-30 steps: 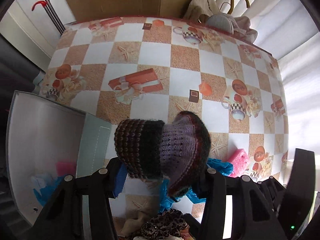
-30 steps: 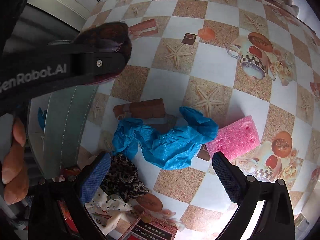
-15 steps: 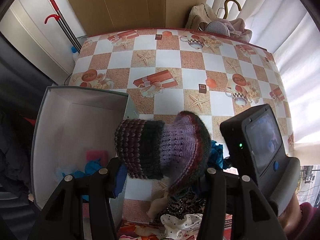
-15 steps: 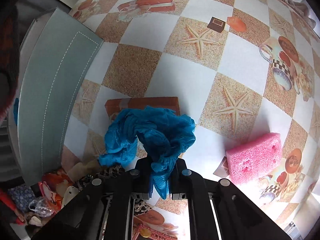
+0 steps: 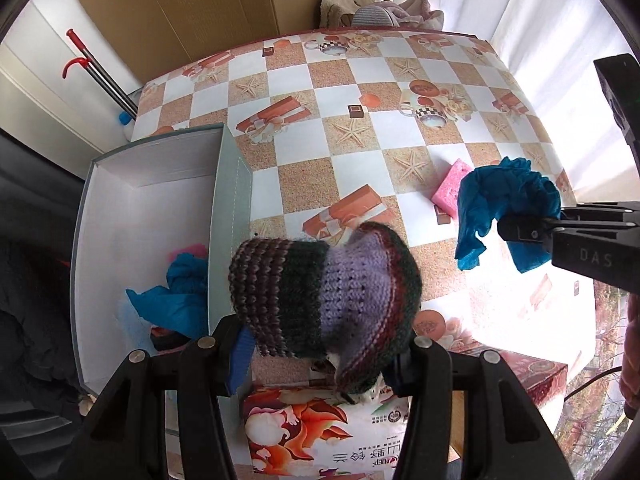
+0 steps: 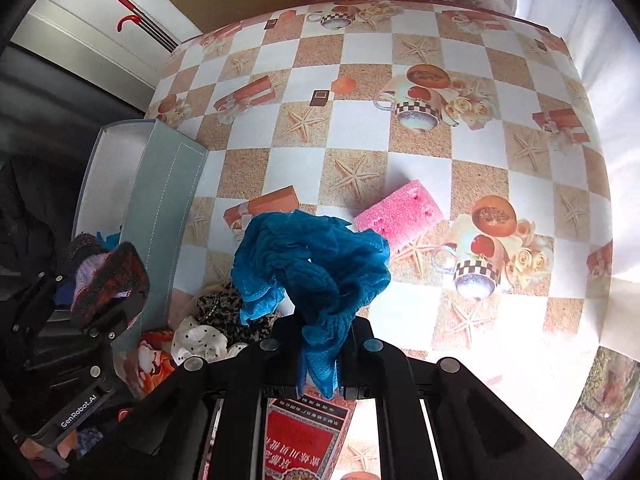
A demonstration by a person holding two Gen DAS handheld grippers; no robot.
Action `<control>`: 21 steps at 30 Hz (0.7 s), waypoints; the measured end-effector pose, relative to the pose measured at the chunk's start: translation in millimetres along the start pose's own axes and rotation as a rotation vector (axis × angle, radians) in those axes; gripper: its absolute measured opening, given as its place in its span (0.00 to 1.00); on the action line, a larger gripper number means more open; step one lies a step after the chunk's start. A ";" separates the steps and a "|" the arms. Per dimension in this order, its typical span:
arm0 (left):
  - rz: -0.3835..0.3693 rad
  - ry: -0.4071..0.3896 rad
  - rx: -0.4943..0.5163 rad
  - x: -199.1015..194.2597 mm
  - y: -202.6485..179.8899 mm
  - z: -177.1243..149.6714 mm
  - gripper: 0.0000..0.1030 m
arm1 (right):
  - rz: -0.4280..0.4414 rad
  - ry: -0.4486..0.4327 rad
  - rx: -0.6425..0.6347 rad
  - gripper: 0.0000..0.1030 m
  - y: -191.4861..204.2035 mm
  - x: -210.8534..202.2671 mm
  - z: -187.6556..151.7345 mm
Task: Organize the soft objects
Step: 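Grasp the blue plastic bag with the right tool while the left lifts the purple hat, then carry the purple hat and blue bag over the white box with both tools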
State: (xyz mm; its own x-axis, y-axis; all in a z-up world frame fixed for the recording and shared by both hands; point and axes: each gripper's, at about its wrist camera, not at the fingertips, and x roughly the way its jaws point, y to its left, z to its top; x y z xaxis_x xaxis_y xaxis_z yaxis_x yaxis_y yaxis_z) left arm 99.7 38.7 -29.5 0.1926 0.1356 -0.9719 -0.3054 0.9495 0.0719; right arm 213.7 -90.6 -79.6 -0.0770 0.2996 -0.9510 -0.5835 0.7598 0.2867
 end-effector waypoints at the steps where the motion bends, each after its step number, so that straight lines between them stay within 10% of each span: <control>1: -0.001 -0.002 0.012 -3.3 -1.5 -5.1 0.54 | -0.003 -0.006 0.007 0.11 -2.0 -7.0 -6.9; 21: -0.011 -0.001 0.112 -39.2 20.0 -104.3 0.54 | 0.024 -0.075 0.033 0.11 65.1 -88.4 -130.8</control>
State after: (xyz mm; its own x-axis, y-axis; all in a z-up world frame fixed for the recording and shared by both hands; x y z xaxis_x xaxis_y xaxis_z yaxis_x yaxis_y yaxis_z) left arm -11.2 22.9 -13.4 0.1960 0.1251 -0.9726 -0.1968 0.9767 0.0860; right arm 76.8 -143.1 7.9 -0.0295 0.3591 -0.9328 -0.5549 0.7703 0.3141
